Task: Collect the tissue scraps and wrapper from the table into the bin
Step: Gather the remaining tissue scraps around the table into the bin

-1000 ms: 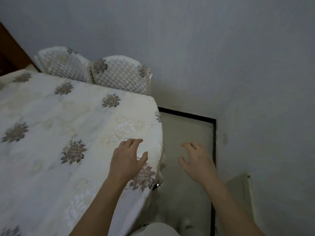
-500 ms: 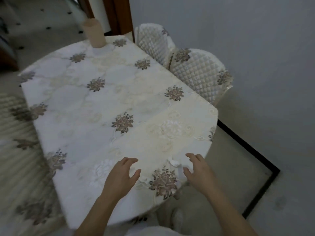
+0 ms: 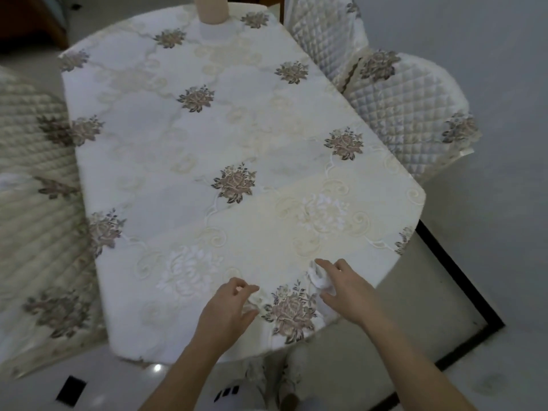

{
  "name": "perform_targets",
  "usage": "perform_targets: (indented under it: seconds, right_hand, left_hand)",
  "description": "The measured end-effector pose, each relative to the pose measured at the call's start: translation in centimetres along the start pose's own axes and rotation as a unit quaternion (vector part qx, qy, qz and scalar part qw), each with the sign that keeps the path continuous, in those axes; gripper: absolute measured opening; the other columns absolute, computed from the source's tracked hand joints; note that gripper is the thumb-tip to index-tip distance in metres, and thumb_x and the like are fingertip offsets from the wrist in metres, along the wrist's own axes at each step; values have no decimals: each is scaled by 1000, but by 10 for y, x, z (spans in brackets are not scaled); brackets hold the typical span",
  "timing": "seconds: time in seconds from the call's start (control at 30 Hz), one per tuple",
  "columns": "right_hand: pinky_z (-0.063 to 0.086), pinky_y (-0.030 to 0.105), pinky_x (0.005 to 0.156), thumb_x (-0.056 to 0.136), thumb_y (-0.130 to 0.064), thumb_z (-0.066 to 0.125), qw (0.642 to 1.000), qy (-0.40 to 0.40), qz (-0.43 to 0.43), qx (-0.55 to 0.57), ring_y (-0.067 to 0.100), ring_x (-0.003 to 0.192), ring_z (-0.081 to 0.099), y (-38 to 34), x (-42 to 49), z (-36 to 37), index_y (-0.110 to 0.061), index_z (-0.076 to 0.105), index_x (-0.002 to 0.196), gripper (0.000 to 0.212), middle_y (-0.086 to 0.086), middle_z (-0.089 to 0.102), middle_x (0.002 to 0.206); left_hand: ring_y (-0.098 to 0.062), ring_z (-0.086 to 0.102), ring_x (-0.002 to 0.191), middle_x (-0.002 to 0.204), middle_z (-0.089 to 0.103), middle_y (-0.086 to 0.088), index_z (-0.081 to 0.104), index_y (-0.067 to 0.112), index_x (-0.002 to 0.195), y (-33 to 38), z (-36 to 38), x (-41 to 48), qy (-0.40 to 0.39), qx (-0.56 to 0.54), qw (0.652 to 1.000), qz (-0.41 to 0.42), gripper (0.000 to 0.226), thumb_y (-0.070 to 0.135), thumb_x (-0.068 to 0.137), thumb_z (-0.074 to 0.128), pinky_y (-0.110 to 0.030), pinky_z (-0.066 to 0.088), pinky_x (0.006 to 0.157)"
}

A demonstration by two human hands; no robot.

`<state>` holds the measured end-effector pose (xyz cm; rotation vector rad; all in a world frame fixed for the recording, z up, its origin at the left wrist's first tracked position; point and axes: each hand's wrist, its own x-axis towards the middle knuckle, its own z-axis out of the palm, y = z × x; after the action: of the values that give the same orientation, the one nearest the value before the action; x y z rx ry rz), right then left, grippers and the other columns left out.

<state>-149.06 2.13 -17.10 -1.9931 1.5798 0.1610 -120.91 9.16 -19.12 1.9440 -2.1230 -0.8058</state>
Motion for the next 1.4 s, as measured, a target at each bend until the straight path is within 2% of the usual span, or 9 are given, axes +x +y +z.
perform_targets:
  seconds: [0.2, 0.37, 0.53, 0.7, 0.77, 0.9, 1.07, 1.27, 1.4]
  right_hand:
    - [54, 40, 72, 91, -33, 60, 1000, -12, -2, 10, 19, 92, 58, 3, 12, 10, -45, 38, 139, 55, -8, 51, 105]
    - [48, 33, 71, 94, -40, 58, 1000, 6, -12, 14, 16, 95, 59, 1, 17, 13, -42, 47, 135, 43, -13, 50, 94]
    - [45, 31, 70, 93, -41, 61, 999, 21, -4, 30, 18, 99, 62, -7, 20, 17, -35, 54, 125, 34, -9, 66, 106]
    - [49, 33, 64, 88, -40, 68, 996, 63, 13, 62, 15, 84, 57, -8, 18, 24, -27, 58, 111, 28, -8, 49, 109]
    - [50, 34, 65, 87, -39, 71, 994, 72, 22, 85, 14, 81, 57, -8, 16, 25, -24, 59, 107, 28, -10, 48, 108]
    - [52, 31, 67, 86, -36, 74, 974, 84, 69, 200, 7, 79, 64, -12, 10, 16, -26, 61, 99, 22, -13, 64, 87]
    - [46, 22, 63, 85, -33, 76, 940, 151, 76, 295, -5, 68, 62, -27, -5, -8, -31, 64, 96, 16, -16, 66, 85]
    - [44, 9, 61, 87, -32, 73, 920, 208, 36, 331, -2, 71, 62, -51, -25, -44, -33, 70, 99, 12, -17, 70, 86]
    - [48, 20, 61, 87, -32, 73, 900, 251, 20, 355, 8, 67, 65, -64, -36, -63, -33, 69, 91, 5, -6, 71, 78]
  left_hand:
    - [-16, 58, 82, 97, 61, 5, 70, 22, 106, -5, 16, 0, 49, -12, 998, 42, 32, 27, 77, 82, -22, 48, 60]
    - [-15, 57, 76, 90, 61, 6, 70, 21, 99, -4, 22, -4, 71, -3, 996, 48, 26, 24, 76, 82, -20, 42, 59]
    - [-16, 57, 76, 88, 60, 5, 68, 19, 93, 1, 24, -3, 68, 4, 996, 59, 21, 20, 77, 82, -23, 44, 53]
    - [-16, 57, 80, 94, 58, 4, 63, 18, 92, 4, 22, -4, 71, -1, 997, 29, 15, 18, 83, 75, -22, 43, 50]
    - [-15, 56, 80, 95, 59, 6, 60, 20, 96, 4, 19, -5, 73, -25, 997, 3, 13, 19, 88, 70, -21, 41, 54]
    - [-2, 51, 68, 84, 57, 16, 62, 22, 104, 10, 4, -4, 74, -136, 985, -80, 11, 26, 94, 64, -12, 36, 59]
    - [2, 59, 77, 92, 63, 17, 69, 22, 111, 27, -25, 3, 123, -231, 959, -108, 19, 25, 93, 65, -8, 42, 64]
    - [-7, 64, 76, 85, 67, 11, 56, 43, 92, 59, -69, 9, 149, -310, 935, -90, 15, 30, 94, 63, -28, 53, 69]
    - [-4, 64, 72, 78, 72, 12, 57, 40, 94, 78, -91, 8, 170, -329, 927, -65, 11, 30, 95, 62, -29, 54, 67]
